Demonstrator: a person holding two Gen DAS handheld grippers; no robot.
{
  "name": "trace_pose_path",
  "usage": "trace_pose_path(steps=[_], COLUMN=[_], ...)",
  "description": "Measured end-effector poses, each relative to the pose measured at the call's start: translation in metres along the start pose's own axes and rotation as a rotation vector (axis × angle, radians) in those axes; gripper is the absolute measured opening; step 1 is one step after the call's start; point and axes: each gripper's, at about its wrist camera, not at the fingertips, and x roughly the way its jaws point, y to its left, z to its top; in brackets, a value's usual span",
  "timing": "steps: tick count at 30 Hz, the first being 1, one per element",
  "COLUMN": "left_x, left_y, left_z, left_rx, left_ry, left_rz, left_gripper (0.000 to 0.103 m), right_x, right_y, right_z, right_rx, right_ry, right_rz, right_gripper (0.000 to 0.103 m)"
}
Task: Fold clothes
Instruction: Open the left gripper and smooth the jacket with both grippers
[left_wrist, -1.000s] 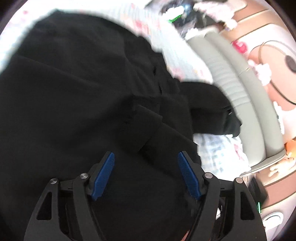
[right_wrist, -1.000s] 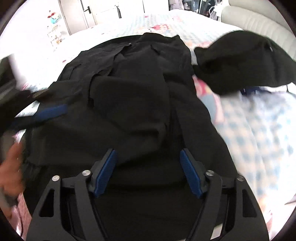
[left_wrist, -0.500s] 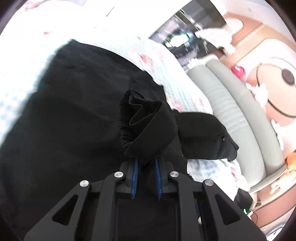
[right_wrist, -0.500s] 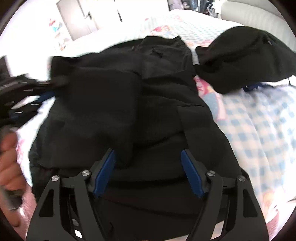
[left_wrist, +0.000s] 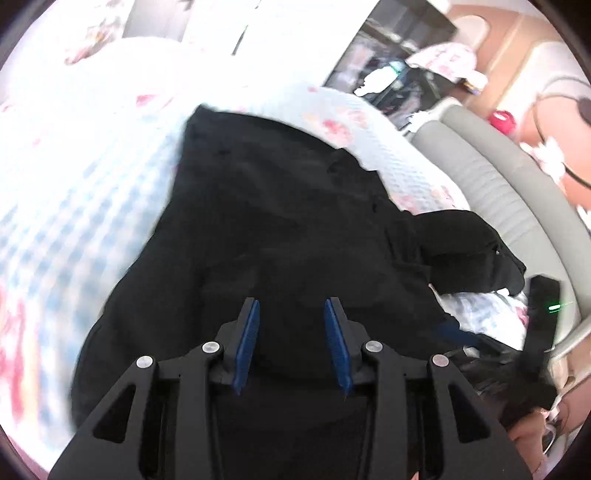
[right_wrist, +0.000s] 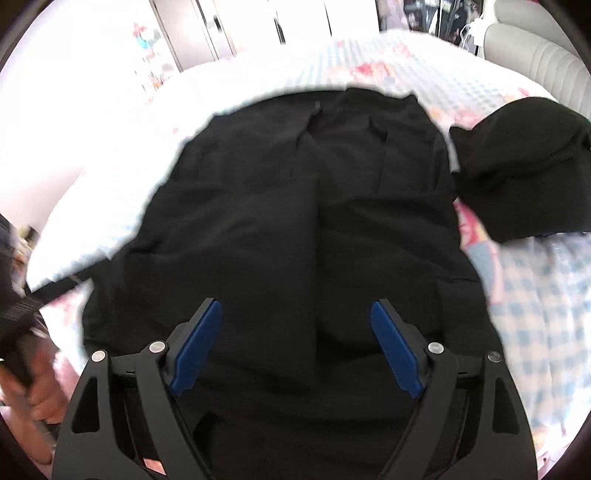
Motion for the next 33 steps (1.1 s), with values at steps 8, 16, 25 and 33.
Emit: trace_pose_path(steps=[8,16,25,33], left_x=[0.031,0.019,0.030,0.029], left_y=[0.059,0.009,0.025,-0.018], left_z=[-0.019,0.004,-0.014,-0.033], left_rx=[-0.056,0.078,0.101,0.221], left_ry=[0.221,0.097,0.215,0.229], left_rz=[0.033,-0.017,0.131,0.024], left_gripper=[0.014,0.051,0.044,0.050], right_x=[0.019,-0.016,0.018,-0.046], right_y=[-0.014,0.005,-0.012,-0.015], right_z=[-0.045,-0.002,-0.039,-0.042], right_rx=[-0.082,-0.053,-0.040,0.026], right_ry=[0.125,-0.038,0.120,0.008], right_rz=[-0.104,-0.009,-0.117,-0.065], right_gripper=[0.076,0.084,0.077,0.080])
